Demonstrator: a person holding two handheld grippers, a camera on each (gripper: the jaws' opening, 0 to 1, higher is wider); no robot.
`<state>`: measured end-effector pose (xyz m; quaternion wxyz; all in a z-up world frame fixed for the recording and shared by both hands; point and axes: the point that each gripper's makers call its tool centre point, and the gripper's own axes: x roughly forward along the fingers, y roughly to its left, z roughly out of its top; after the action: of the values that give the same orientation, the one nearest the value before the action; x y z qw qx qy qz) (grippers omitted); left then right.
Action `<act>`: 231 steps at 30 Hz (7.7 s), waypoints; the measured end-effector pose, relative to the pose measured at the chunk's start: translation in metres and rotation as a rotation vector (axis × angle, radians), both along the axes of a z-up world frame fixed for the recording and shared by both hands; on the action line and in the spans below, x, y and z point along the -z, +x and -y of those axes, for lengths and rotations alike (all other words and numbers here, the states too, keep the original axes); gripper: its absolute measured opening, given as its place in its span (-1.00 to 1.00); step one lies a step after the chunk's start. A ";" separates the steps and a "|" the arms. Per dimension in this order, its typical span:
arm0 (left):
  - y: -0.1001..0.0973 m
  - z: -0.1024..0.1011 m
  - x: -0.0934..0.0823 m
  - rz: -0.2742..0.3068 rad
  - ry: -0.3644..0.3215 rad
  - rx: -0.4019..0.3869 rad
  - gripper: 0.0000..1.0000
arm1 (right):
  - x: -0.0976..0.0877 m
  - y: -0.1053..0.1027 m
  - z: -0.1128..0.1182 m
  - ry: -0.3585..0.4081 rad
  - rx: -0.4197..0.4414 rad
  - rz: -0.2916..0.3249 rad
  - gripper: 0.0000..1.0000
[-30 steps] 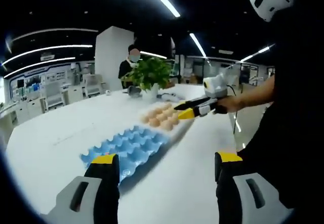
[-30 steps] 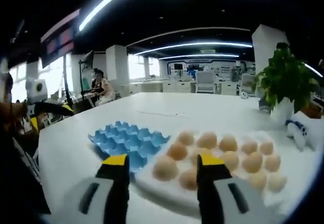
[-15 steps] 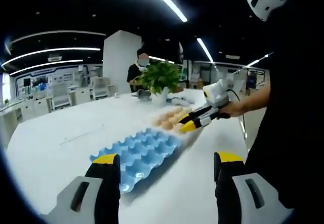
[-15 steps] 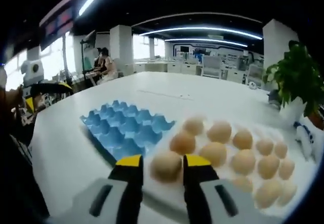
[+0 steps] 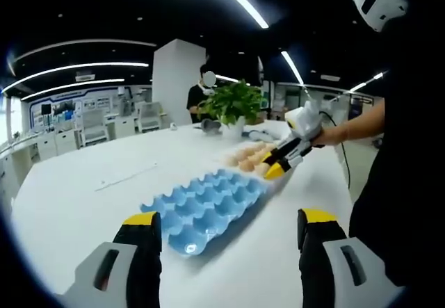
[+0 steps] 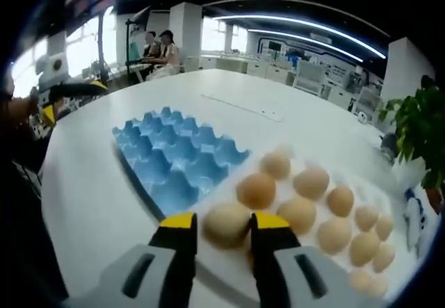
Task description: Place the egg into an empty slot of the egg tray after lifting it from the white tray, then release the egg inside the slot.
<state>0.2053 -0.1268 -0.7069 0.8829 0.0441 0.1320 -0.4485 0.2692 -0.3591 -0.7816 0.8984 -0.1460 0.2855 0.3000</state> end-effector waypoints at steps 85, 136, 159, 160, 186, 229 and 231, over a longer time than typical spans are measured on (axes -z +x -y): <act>0.012 -0.016 0.018 -0.136 0.092 -0.108 0.67 | -0.043 -0.003 -0.111 0.261 -0.154 0.058 -0.49; 0.019 -0.027 0.033 -0.182 0.109 -0.118 0.63 | -0.002 0.000 -0.259 0.171 -0.532 0.019 -0.48; 0.020 -0.031 0.028 -0.169 0.112 -0.124 0.65 | -0.006 -0.008 -0.248 0.154 -0.565 0.094 -0.39; 0.019 -0.031 0.027 -0.166 0.112 -0.124 0.65 | -0.006 -0.008 -0.245 0.153 -0.556 0.094 -0.40; 0.016 -0.017 0.026 -0.156 0.116 -0.086 0.64 | -0.037 0.011 -0.052 0.225 0.050 0.207 -0.43; 0.013 -0.021 0.027 -0.161 0.122 -0.094 0.62 | -0.023 -0.005 0.059 0.205 0.328 0.178 -0.54; 0.013 -0.022 0.028 -0.161 0.126 -0.094 0.62 | -0.027 -0.005 0.055 0.211 0.309 0.178 -0.54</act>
<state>0.2181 -0.1049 -0.7346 0.8849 0.0572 0.2326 -0.3994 0.2643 -0.4145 -0.7548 0.9658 -0.0317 0.1909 0.1725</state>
